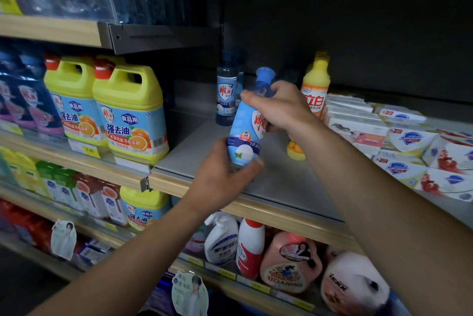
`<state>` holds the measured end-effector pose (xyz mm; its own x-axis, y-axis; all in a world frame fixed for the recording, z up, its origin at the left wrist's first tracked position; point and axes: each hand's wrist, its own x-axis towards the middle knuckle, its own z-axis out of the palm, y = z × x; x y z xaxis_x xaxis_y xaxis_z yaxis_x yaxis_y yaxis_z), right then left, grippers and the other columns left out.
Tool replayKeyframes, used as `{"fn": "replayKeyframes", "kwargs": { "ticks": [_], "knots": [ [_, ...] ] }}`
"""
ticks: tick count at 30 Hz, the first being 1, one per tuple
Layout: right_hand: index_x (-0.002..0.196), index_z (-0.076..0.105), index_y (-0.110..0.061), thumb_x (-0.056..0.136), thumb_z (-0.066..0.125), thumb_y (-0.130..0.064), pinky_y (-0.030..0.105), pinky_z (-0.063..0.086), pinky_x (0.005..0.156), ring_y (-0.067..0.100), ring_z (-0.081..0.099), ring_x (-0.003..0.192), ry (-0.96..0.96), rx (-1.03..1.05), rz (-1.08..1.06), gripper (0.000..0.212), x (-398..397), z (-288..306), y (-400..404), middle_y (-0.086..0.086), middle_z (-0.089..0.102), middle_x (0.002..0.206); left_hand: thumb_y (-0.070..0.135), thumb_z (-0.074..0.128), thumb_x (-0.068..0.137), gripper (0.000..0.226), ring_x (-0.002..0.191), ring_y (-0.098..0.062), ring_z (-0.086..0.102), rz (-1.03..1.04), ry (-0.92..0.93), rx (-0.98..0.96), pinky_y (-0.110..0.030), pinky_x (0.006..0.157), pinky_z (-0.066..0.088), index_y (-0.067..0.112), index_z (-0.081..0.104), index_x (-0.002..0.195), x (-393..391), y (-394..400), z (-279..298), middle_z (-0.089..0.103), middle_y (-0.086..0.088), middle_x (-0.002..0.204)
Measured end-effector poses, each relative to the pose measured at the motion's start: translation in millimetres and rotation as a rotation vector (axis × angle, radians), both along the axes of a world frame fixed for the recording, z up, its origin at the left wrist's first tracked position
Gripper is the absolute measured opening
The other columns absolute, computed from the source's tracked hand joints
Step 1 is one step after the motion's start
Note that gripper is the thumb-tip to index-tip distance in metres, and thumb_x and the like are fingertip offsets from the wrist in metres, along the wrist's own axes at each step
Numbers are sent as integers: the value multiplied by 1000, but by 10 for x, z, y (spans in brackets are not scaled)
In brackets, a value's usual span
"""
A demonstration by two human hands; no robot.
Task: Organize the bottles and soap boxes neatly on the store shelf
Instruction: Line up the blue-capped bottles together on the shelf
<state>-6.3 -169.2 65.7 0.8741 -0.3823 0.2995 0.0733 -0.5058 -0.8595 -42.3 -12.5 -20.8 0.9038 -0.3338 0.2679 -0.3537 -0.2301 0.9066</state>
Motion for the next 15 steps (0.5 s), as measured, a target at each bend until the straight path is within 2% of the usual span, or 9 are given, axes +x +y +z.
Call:
{"fn": "replayKeyframes", "kwargs": {
  "ticks": [1,3,5,7,9,12,15],
  "knots": [
    [81,58,-25,64,73,-64,32,58,57,13,70,67,-9,-78,-39,45,19,3,20,-6,71,76,45,74,78,51,81,-12,71,14,-16,-7,-41,73,61,26,51,119,-8,-18,-21,73,4,93],
    [86,59,-24,67,67,-66,32,57,60,14,71,72,5,-88,-11,47,45,15,36,-5,72,79,39,76,77,51,83,-22,73,-70,176,-209,-47,69,61,21,54,119,-44,-11,-12,74,-4,94],
    [92,63,-20,77,66,-59,31,57,56,18,74,73,80,180,132,41,54,9,11,-1,75,76,39,76,70,57,84,-32,73,-220,515,-441,-44,60,60,12,58,118,-67,45,40,74,-13,97],
    [97,64,-20,85,66,-48,35,57,54,21,74,71,182,485,259,31,59,-44,-37,3,76,78,38,78,66,61,82,-33,72,-416,812,-630,-38,55,57,1,65,113,-70,115,97,72,-19,102],
    [99,65,-20,87,67,-43,35,56,54,22,74,68,246,584,277,26,91,-142,-73,7,75,86,37,79,64,59,81,-32,69,-553,1005,-795,-35,56,57,-5,72,105,-53,161,164,69,-19,103],
    [98,63,-19,87,67,-45,34,56,52,23,73,65,297,578,218,28,147,-240,-70,11,71,95,39,75,63,53,79,-31,68,-566,1059,-822,-33,58,57,-3,75,95,-10,169,221,67,-20,98],
    [100,63,-19,83,68,-49,34,56,51,24,74,64,322,561,212,35,183,-255,-52,11,73,93,38,77,58,54,78,-31,69,-571,1042,-777,-34,58,57,-4,75,93,17,165,224,68,-20,95]
  ]
}}
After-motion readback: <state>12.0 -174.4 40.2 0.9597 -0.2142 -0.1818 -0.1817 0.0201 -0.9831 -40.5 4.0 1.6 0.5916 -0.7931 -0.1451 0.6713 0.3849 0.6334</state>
